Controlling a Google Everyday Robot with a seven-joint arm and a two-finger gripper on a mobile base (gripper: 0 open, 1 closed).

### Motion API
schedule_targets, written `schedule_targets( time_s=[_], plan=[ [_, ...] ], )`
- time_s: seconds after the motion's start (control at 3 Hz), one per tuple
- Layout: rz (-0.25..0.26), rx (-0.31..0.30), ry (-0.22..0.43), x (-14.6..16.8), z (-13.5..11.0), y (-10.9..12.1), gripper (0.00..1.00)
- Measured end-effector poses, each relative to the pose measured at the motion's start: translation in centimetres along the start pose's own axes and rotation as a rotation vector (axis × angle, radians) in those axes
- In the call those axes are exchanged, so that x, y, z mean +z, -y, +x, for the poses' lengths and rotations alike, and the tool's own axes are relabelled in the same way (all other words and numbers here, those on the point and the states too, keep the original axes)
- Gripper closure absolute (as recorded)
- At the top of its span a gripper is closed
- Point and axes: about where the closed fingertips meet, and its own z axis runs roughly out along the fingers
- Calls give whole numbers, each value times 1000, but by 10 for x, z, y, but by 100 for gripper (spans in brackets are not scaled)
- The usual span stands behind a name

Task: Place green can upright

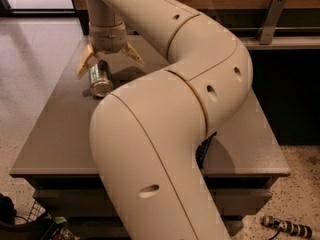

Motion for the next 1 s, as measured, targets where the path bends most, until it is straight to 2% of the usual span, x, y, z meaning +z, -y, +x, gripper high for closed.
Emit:
schedule_targets(
  time_s=[0.67, 1.0],
  plan=[
    [31, -25, 35, -2, -1, -2, 0],
    [11, -32, 60, 2, -5, -1, 0]
  ],
)
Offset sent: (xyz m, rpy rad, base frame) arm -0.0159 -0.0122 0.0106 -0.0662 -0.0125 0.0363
